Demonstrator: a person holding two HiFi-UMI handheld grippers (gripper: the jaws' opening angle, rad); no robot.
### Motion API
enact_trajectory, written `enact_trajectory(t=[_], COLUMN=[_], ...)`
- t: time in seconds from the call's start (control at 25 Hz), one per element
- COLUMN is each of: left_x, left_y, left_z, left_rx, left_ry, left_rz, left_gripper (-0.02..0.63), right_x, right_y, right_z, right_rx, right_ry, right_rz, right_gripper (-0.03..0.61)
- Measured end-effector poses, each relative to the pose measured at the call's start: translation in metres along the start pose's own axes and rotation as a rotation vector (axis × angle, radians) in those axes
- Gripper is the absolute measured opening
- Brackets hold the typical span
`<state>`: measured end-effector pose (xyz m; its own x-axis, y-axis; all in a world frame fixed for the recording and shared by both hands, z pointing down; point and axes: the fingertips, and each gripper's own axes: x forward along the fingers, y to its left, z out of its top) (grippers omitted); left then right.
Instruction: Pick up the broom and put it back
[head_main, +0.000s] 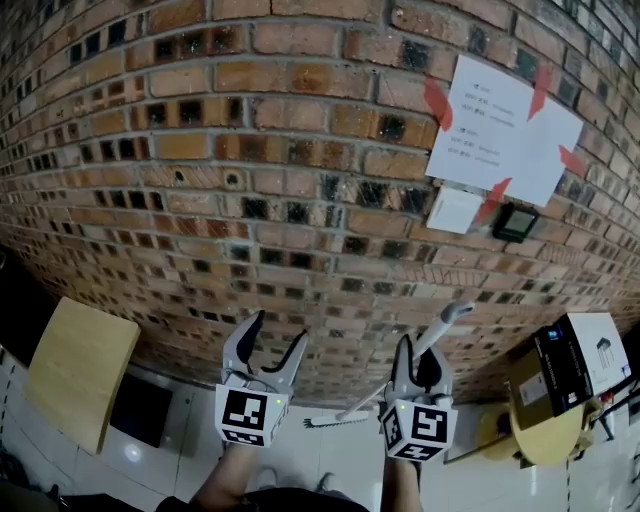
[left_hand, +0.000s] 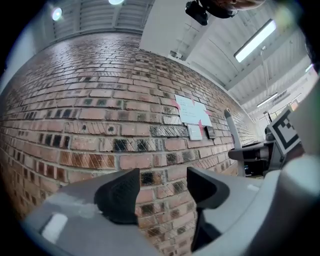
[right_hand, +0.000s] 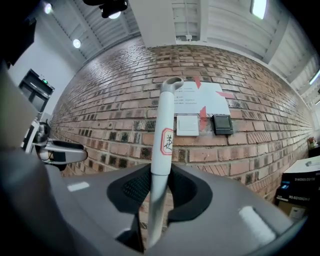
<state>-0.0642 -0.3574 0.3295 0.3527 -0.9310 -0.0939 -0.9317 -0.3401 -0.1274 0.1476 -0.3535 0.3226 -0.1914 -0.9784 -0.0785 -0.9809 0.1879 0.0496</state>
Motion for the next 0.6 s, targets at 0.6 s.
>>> enact_trajectory(t=[0.6], left_x=[0.055], left_y=[-0.138], left_z=[-0.051], left_rx=[-0.015], left_ry=[0.107], left_rz=[-0.356], left_gripper=[0.298], right_x=[-0.041], right_y=[-0.097], right_z=[-0.083], right_rx=[0.061], right_ry=[0.117], right_rz=[-0.02], right_gripper=[0.092])
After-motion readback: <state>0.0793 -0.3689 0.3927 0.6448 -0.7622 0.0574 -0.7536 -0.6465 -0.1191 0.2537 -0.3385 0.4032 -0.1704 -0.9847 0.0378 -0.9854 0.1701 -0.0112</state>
